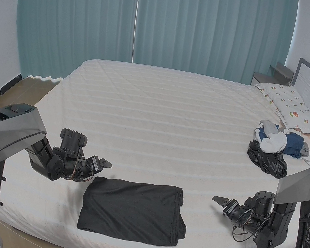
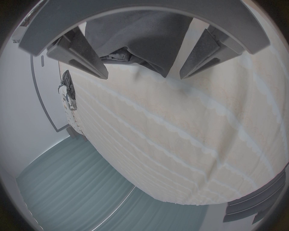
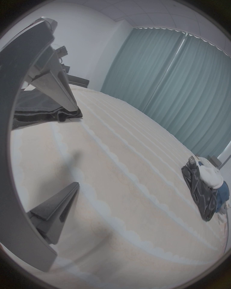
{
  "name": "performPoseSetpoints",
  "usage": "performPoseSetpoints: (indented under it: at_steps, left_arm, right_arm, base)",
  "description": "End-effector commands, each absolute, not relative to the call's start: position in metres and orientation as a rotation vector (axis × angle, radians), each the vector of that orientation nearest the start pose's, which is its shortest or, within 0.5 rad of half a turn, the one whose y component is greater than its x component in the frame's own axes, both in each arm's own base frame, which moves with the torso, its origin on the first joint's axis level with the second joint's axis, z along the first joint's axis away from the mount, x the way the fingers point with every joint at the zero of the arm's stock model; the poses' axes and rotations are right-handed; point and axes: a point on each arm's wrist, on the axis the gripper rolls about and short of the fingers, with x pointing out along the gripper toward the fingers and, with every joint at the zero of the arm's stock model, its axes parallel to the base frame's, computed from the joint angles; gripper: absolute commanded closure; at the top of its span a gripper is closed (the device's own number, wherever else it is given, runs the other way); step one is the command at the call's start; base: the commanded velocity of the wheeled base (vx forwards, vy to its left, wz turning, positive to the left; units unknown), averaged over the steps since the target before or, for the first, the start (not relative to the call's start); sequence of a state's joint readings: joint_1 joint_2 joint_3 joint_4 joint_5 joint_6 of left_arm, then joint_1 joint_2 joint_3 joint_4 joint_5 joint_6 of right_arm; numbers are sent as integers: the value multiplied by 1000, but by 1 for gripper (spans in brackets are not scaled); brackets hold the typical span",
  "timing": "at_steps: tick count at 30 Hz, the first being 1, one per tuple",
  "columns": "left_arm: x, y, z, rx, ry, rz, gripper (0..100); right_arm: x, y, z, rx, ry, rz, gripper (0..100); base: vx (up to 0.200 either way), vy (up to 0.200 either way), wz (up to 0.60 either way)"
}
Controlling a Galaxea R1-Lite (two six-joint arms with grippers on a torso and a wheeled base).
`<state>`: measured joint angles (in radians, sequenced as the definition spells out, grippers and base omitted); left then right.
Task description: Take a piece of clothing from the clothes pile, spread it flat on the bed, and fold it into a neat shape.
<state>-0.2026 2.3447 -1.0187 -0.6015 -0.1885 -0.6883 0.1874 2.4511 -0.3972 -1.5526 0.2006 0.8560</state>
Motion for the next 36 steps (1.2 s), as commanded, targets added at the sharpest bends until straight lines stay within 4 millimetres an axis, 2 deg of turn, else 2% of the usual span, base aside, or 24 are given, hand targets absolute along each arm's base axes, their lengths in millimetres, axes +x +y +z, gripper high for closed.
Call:
performPoseSetpoints:
  at_steps: [1, 2, 11, 14, 20, 23, 28, 29, 36]
  left_arm:
    - [396, -92, -19, -634, 854, -109, 0]
    - [396, -92, -19, -632, 854, -110, 100]
    - [400, -91, -22, -609, 818, -21, 100]
    - [399, -91, -22, -593, 801, 23, 100]
    - [400, -89, -21, -629, 779, 78, 100]
    - [399, -89, -22, -630, 781, 79, 100]
    - [395, -96, -21, -645, 814, 26, 100]
    - [394, -96, -21, -647, 819, 20, 0]
    - [392, -102, -23, -636, 829, 2, 0]
  right_arm:
    - [302, 74, -47, 803, 629, 192, 0]
    - [303, 78, -47, 797, 627, 206, 0]
    - [310, 116, -58, 758, 622, 269, 0]
    - [312, 120, -58, 750, 624, 281, 0]
    - [331, 128, -53, 710, 611, 297, 0]
    - [334, 129, -51, 697, 615, 298, 0]
    - [346, 145, -45, 673, 615, 334, 0]
    - [347, 146, -45, 672, 616, 337, 0]
    - [353, 153, -43, 667, 629, 341, 0]
  base:
    - [0, 0, 0]
    - [0, 0, 0]
    - [0, 0, 0]
    - [0, 0, 0]
    - [0, 0, 0]
    - [0, 0, 0]
    - [0, 0, 0]
    - [0, 0, 0]
    - [0, 0, 0]
